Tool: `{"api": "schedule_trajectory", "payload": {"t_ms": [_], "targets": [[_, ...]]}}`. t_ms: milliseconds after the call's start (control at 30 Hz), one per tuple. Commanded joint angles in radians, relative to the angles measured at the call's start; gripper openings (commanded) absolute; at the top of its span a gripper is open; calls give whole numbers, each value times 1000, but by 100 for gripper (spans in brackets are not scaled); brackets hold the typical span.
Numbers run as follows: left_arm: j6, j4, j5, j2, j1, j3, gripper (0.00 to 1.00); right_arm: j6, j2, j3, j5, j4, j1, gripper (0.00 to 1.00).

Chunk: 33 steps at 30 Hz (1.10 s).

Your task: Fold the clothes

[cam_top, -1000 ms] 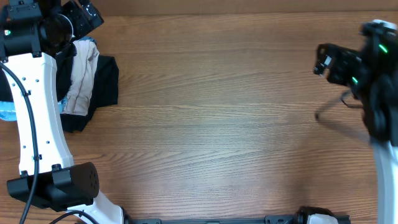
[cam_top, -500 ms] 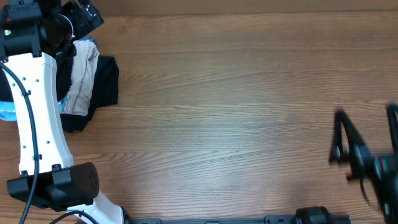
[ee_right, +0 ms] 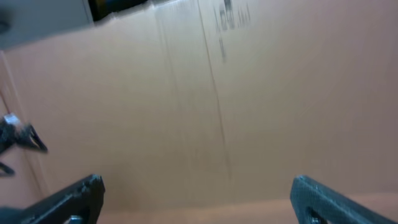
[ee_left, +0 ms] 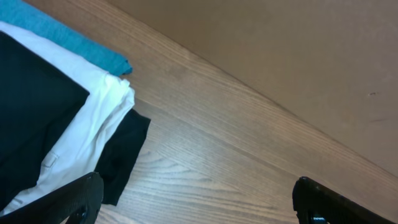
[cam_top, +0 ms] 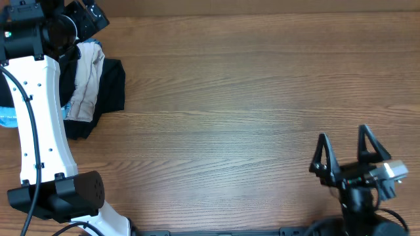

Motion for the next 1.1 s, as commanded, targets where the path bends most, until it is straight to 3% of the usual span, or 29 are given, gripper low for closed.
{"api": "schedule_trajectory", "payload": {"t_ms": [0,300,567,1067], "targets": [[-3,1,-6,8,-2,-4,100,44,-6,-174,2,155,4,100],[-3,0,-6,8,-2,-4,100,46,-7,-346,24,209,4,100],[-3,0,-6,8,-2,-4,100,40,-7,-344,112,-13,4,100],[-3,0,-6,8,-2,-4,100,31,-6,-344,114,-17,4,100]]}}
